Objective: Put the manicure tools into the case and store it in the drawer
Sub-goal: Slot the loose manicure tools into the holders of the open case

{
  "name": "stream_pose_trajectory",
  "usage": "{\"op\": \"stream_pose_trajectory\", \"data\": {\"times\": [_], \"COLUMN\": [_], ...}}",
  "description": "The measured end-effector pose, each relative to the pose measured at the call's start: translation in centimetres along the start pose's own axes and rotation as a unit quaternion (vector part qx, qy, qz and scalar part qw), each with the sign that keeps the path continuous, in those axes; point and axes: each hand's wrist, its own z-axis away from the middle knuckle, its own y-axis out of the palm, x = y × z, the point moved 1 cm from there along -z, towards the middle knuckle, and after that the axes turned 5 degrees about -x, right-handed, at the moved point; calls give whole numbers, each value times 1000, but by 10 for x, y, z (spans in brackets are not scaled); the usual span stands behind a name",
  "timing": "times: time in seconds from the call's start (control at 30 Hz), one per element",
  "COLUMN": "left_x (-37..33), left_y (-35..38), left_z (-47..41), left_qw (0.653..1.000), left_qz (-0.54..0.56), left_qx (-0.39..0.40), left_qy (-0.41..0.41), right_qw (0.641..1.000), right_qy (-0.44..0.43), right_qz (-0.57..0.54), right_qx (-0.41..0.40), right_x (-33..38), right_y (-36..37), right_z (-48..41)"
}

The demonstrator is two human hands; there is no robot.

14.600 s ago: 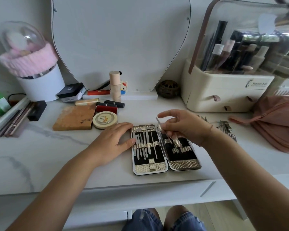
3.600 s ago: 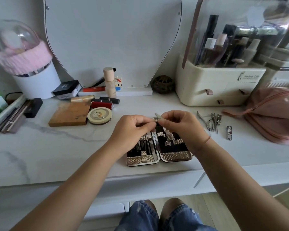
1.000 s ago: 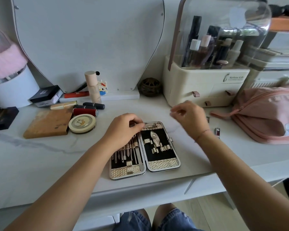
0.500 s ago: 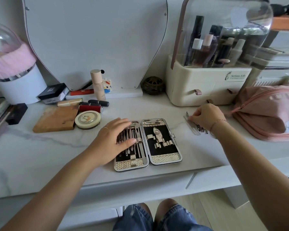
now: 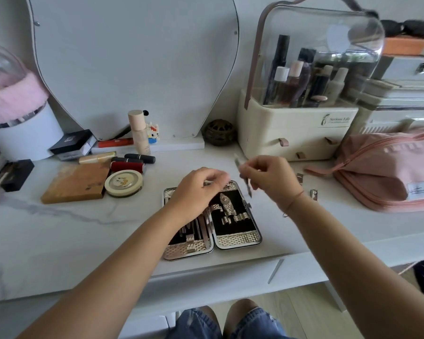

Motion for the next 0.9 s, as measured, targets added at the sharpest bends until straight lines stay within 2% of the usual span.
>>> {"op": "stream_pose_trajectory", "data": {"times": [0.1, 0.2, 0.27, 0.37, 0.43, 0.57, 0.9], "left_x": [-8, -7, -3, 9, 16, 20, 22], "left_y": [2, 2, -1, -14, -23, -28, -25], "left_z": [-7, -13, -15, -17, -18, -18, -18], "left_qw": [990, 976, 968, 961, 957, 958, 960], "left_qz": [103, 160, 185, 201, 200, 188, 185], "left_qx": [-66, -102, -104, -105, -111, -114, -116], "left_qy": [-69, -110, -134, -161, -178, -185, -176], "right_qw": [996, 990, 993, 999, 995, 976, 973], "right_qy": [-69, -107, -88, -13, 22, 9, -8], "right_qz": [60, 91, 76, 32, 92, 203, 191], "right_qx": [-5, 0, -6, -16, 15, 84, 127], "right_x": [4, 7, 5, -8, -19, -19, -18], "right_y": [18, 30, 31, 23, 22, 26, 27], "right_z": [5, 6, 4, 0, -1, 3, 3]}}
